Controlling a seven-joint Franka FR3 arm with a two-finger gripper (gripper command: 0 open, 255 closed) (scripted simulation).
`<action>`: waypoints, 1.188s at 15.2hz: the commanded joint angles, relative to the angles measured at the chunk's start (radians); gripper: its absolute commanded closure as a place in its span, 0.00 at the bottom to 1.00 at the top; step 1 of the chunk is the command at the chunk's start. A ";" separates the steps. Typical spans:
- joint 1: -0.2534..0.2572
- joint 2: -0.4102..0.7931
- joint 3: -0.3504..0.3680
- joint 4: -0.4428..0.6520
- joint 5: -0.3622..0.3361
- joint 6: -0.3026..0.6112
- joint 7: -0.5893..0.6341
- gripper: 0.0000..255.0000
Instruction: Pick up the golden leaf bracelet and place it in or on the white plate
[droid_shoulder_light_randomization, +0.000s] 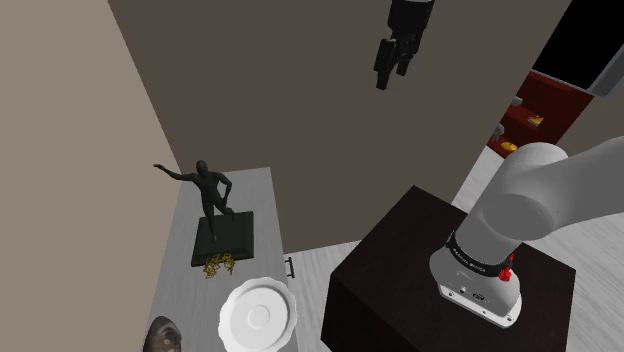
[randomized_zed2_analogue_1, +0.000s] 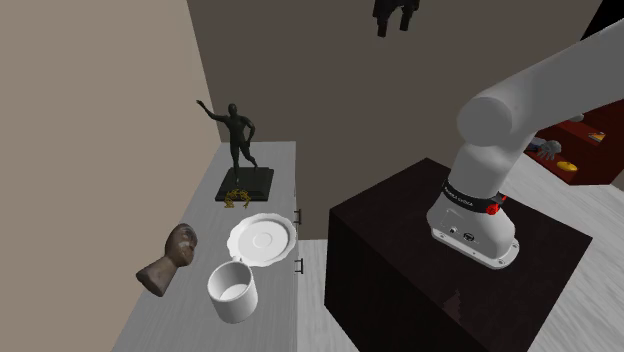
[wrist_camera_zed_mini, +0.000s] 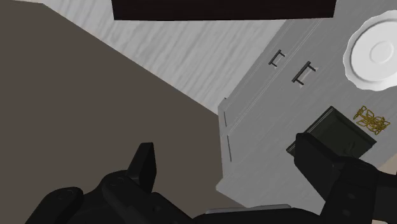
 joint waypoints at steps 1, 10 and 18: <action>0.000 0.000 0.000 0.000 0.000 0.000 0.000 0.00; 0.071 0.147 0.048 -0.132 0.072 0.292 0.007 0.00; 0.135 0.356 0.099 -0.168 0.130 0.553 0.002 0.00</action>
